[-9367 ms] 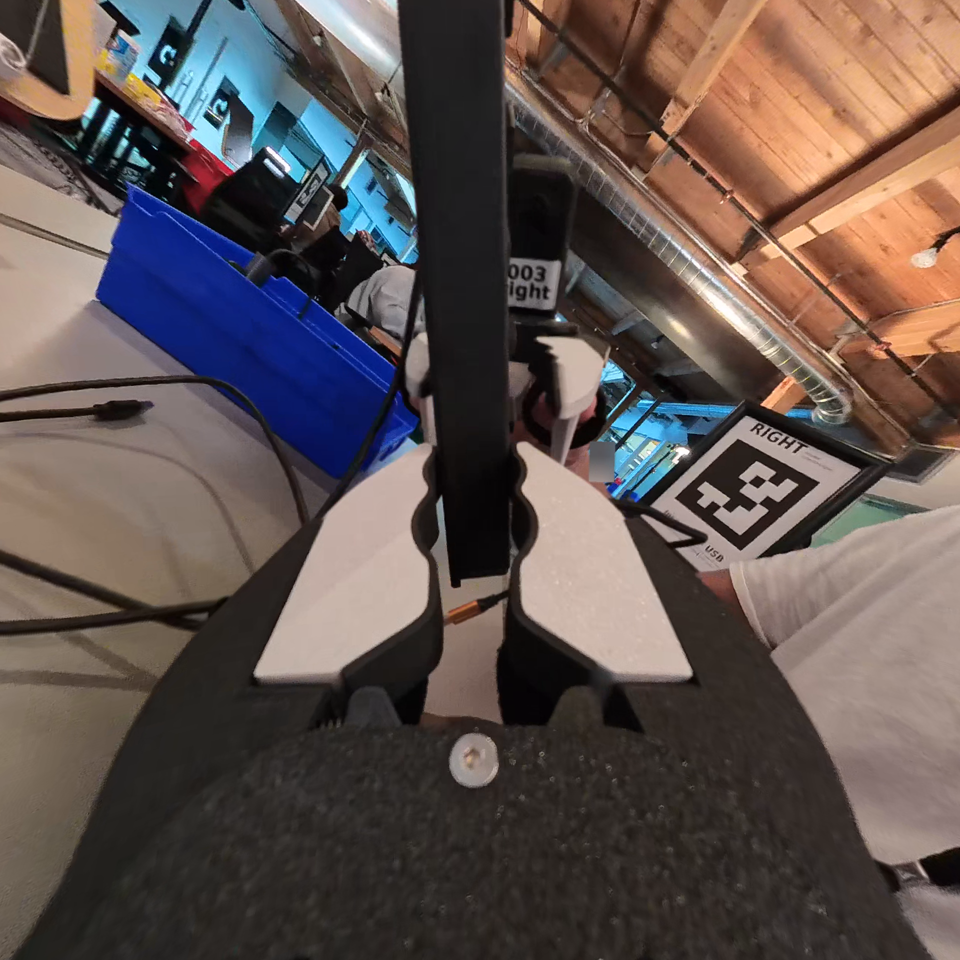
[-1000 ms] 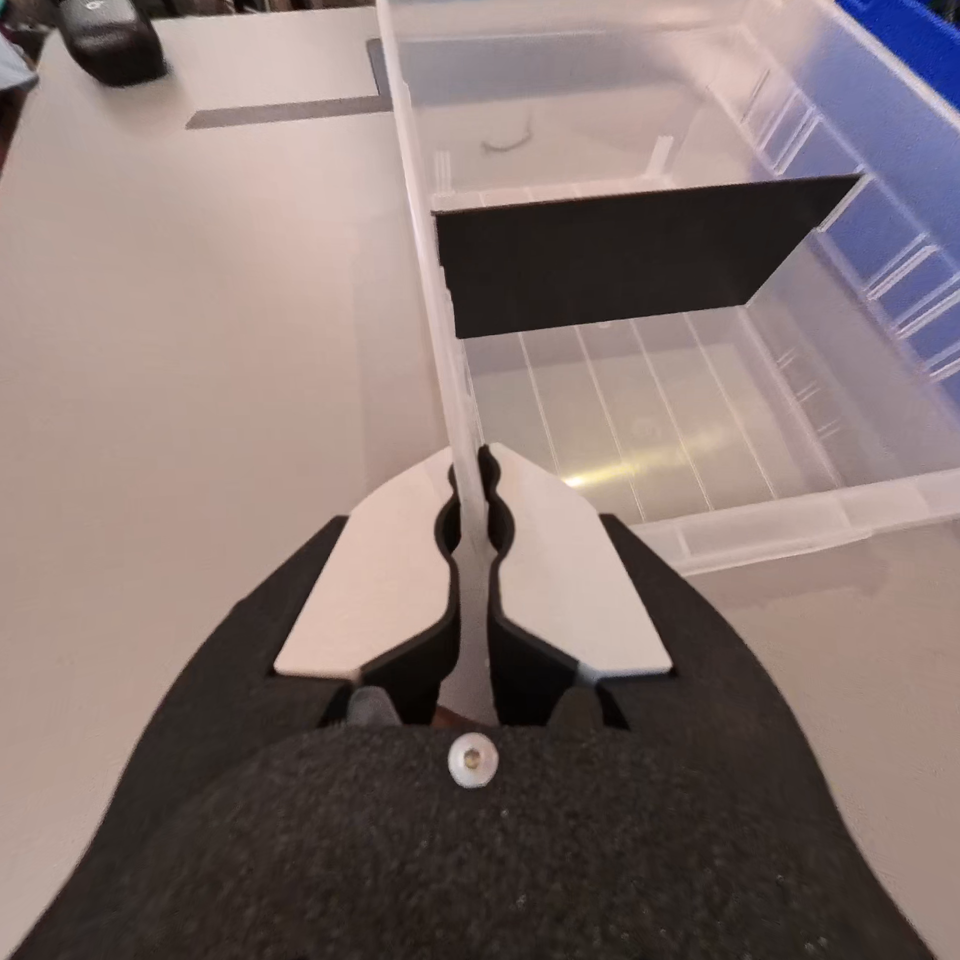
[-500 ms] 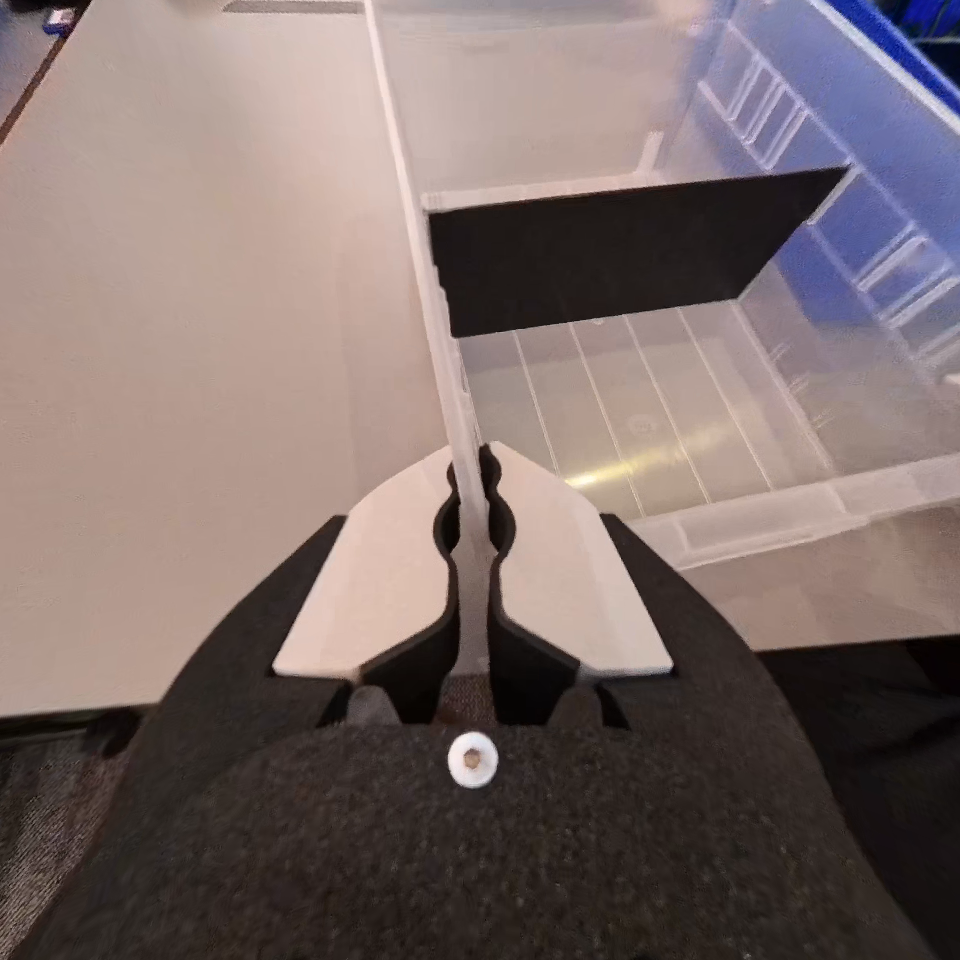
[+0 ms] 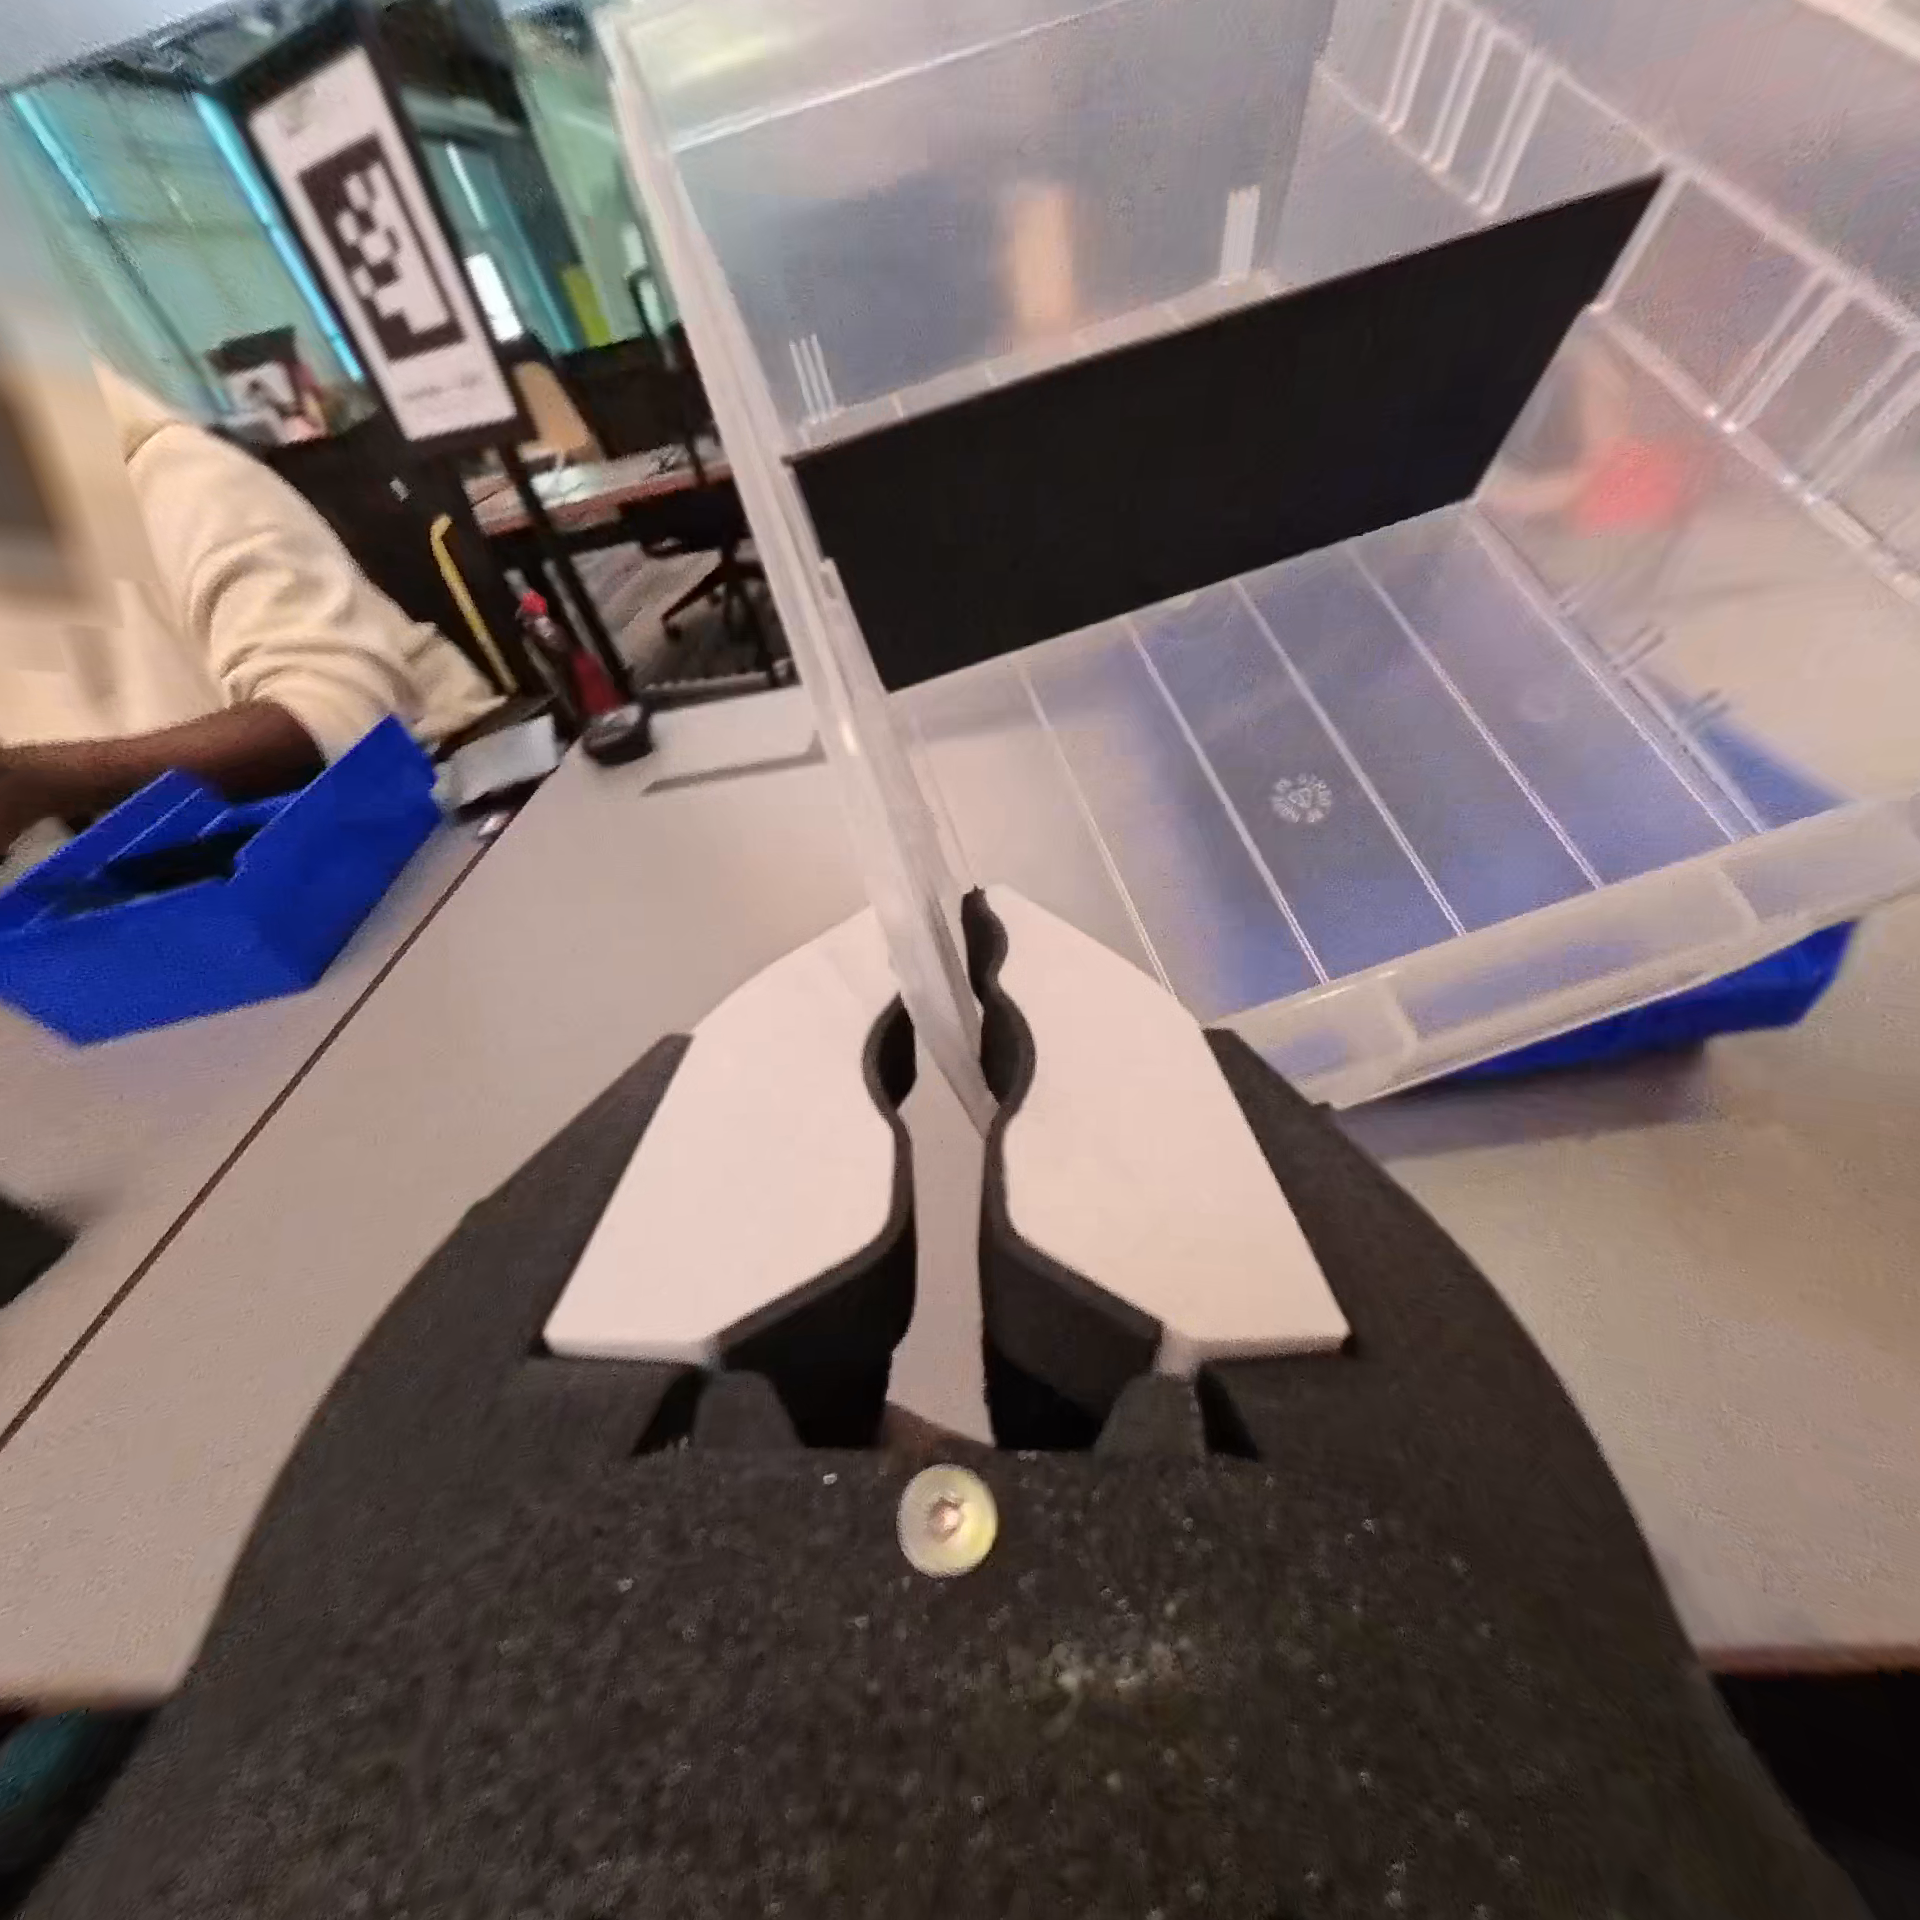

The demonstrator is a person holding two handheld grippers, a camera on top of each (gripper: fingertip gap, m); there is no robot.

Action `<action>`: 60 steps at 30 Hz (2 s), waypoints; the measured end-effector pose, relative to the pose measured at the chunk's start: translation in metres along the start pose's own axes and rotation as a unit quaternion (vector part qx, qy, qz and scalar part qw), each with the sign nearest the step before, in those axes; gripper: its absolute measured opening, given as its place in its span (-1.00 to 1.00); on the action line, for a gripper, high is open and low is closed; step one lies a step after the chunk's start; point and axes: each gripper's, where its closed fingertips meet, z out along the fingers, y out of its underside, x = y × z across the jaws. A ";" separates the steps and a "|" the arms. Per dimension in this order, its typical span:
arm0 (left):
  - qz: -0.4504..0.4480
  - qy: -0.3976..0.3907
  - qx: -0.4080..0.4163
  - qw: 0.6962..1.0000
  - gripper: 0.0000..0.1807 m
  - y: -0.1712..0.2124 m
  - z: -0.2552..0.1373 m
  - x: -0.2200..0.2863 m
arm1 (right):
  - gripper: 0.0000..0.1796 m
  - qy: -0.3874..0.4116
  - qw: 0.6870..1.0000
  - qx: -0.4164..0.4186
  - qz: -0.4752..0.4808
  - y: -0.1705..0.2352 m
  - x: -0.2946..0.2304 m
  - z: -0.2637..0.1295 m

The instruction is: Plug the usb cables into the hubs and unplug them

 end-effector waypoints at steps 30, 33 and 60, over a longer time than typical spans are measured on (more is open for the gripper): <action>-0.039 0.197 -0.146 0.969 -0.92 0.043 0.181 0.414 | -0.97 0.141 0.953 -0.210 0.167 0.233 0.382 0.007; -0.029 0.220 -0.149 0.964 -0.88 0.041 0.185 0.422 | -0.97 0.148 0.950 -0.217 0.168 0.235 0.392 0.013; -0.091 0.217 -0.133 0.963 -0.55 0.082 0.150 0.117 | -0.37 -0.029 0.983 -0.165 0.073 0.157 0.085 0.070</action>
